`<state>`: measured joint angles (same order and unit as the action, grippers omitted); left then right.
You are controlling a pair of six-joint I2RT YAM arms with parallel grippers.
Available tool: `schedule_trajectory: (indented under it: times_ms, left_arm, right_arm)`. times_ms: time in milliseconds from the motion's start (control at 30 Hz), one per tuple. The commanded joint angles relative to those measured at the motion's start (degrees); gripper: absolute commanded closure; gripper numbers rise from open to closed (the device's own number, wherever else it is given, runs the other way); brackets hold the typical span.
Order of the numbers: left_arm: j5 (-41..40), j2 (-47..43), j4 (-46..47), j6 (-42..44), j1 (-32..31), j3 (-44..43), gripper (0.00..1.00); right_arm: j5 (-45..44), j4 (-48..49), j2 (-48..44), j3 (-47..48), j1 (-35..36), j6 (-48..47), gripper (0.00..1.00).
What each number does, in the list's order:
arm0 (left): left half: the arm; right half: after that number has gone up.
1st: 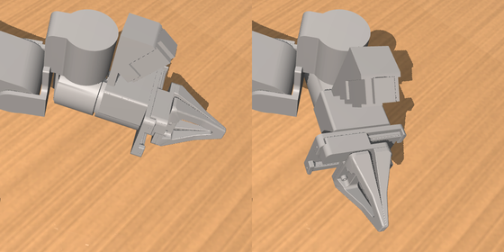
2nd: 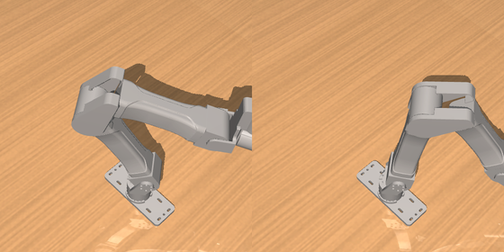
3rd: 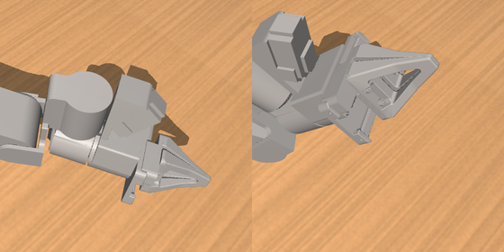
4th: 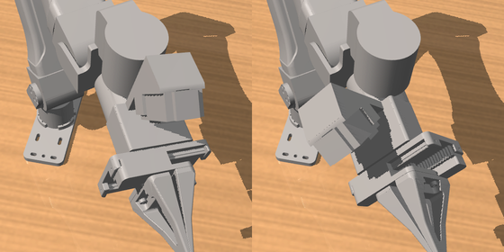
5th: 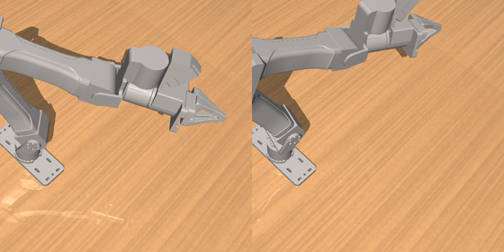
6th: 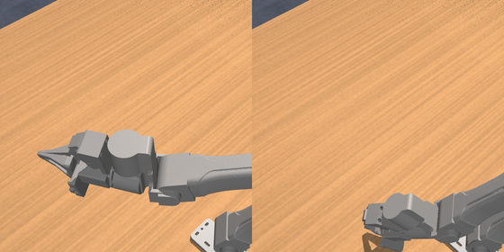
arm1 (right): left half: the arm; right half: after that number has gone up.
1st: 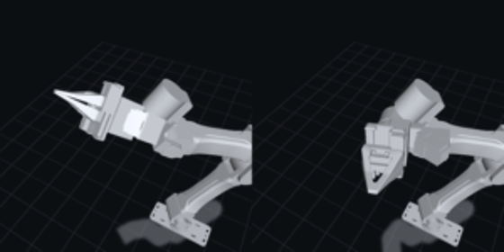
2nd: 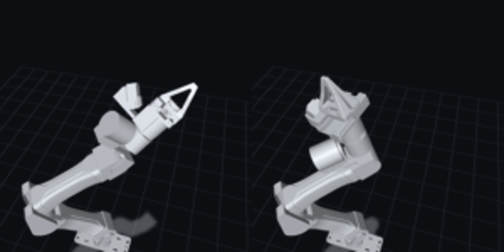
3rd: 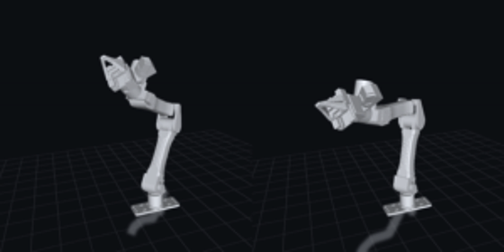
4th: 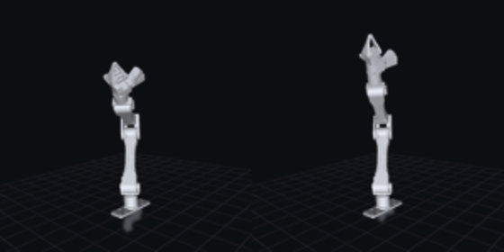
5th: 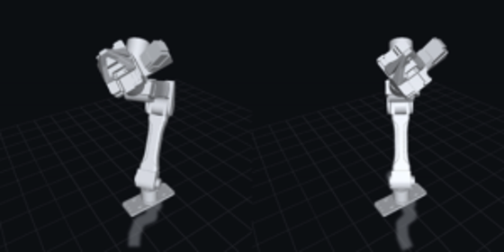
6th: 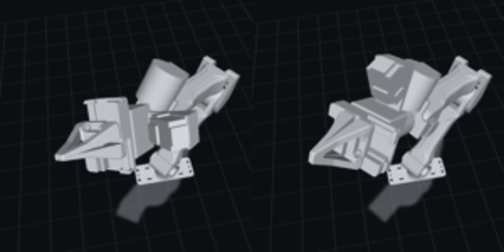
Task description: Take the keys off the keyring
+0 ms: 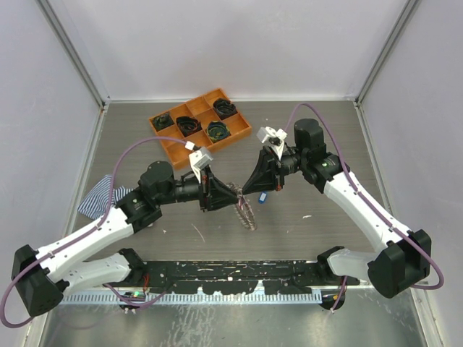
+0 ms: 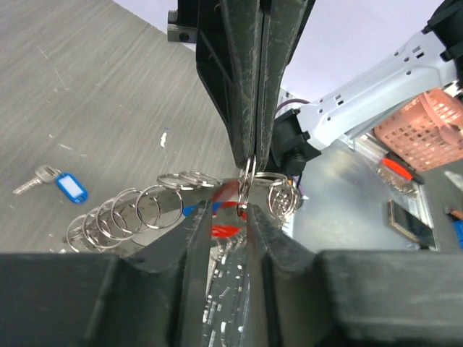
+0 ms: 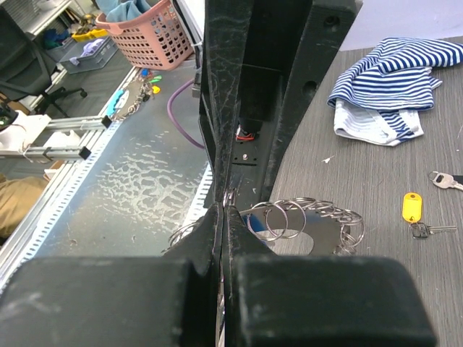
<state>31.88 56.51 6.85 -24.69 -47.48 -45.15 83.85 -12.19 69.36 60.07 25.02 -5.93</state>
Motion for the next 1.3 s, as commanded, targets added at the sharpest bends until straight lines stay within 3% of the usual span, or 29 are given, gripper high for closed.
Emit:
schedule_trajectory:
  times_ms: [0,67,133,500,1267]
  left_arm:
    - [-1.3,-4.8,6.4,1.0,0.3,2.9,0.64]
    - [-2.6,-8.1,11.6,2.5,0.4,5.9,0.53]
    - [-4.1,-10.4,15.1,3.3,0.4,8.2,0.51]
    - [-3.8,-6.4,26.3,3.8,0.2,8.6,0.65]
    - [0.4,-0.2,27.6,0.3,0.2,6.4,0.77]
  right_arm:
    - [1.8,2.0,-0.7,0.9,0.2,-0.3,0.99]
    - [1.8,2.1,-0.6,0.8,0.2,-0.3,0.99]
    - [1.8,2.1,-0.6,0.8,0.2,-0.3,0.99]
    - [2.6,1.7,-0.5,0.8,0.1,-0.9,0.99]
    - [2.8,1.4,-0.1,0.8,0.2,-1.3,0.99]
